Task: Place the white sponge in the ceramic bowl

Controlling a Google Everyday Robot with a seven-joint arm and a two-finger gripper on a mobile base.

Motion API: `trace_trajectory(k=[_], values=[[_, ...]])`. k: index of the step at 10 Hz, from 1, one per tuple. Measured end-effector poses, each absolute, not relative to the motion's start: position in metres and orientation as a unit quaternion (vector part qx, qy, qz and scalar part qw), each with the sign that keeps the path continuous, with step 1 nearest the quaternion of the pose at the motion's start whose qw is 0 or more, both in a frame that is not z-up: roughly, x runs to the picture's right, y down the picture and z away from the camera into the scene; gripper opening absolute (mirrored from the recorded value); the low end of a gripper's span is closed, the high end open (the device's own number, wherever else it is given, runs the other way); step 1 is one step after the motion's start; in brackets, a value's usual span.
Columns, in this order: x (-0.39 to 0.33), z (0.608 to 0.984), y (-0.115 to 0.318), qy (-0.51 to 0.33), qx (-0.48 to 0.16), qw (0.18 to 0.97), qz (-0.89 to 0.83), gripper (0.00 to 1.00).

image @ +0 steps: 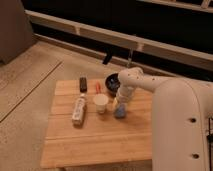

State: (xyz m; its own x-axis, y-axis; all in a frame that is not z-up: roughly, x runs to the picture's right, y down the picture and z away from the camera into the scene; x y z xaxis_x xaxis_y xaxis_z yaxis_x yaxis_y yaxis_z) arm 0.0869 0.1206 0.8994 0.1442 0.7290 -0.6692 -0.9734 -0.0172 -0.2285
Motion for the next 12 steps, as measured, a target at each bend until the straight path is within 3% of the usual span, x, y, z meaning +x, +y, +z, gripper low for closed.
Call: trace_trajectory(k=[2, 3, 5, 12], values=[[0.083, 0.9, 0.125, 0.172, -0.346, 0.672, 0.632, 0.06], [0.085, 0.898, 0.128, 0.171, -0.347, 0.67, 0.634, 0.01], [0.096, 0.893, 0.117, 0.163, -0.331, 0.667, 0.647, 0.0], [0.165, 0.814, -0.01, 0.099, -0.159, 0.685, 0.704, 0.0]])
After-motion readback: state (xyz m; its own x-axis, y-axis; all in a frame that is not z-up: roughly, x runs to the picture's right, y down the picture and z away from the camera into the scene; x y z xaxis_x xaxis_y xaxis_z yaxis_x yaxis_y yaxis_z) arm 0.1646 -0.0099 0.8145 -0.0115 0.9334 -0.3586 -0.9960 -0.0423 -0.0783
